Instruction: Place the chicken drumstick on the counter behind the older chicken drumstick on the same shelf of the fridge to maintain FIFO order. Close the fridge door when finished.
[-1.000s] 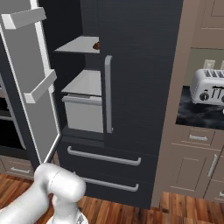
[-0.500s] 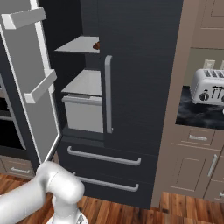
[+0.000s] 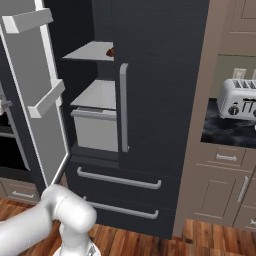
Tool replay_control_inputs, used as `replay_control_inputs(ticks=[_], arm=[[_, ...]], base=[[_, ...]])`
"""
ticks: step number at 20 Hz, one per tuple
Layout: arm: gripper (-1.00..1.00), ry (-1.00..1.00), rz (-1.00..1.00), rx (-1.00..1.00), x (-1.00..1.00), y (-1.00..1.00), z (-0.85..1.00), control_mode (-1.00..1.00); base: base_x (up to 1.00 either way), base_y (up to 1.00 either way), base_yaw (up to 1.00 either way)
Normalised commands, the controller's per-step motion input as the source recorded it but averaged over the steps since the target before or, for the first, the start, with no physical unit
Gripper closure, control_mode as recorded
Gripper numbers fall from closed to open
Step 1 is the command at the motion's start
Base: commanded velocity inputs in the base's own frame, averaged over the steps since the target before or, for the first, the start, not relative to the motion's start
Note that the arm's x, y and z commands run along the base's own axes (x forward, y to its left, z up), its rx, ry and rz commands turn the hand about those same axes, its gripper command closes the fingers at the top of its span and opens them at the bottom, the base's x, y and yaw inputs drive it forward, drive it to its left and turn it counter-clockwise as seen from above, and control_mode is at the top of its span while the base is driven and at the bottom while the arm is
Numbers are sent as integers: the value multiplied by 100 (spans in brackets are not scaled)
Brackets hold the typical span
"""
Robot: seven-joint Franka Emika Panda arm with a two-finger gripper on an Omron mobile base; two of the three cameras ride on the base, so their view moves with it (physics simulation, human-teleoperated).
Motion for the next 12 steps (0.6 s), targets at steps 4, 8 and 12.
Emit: replay_control_inputs(ticks=[4, 8, 12], arm=[[-100, -1, 1, 1, 23, -38, -14, -100], [-100, -1, 8, 0, -8, 40, -18, -100], [-100, 0, 1, 2, 76, -19, 0, -100]], base=[[0, 0, 0], [0, 0, 0], [0, 0, 0]])
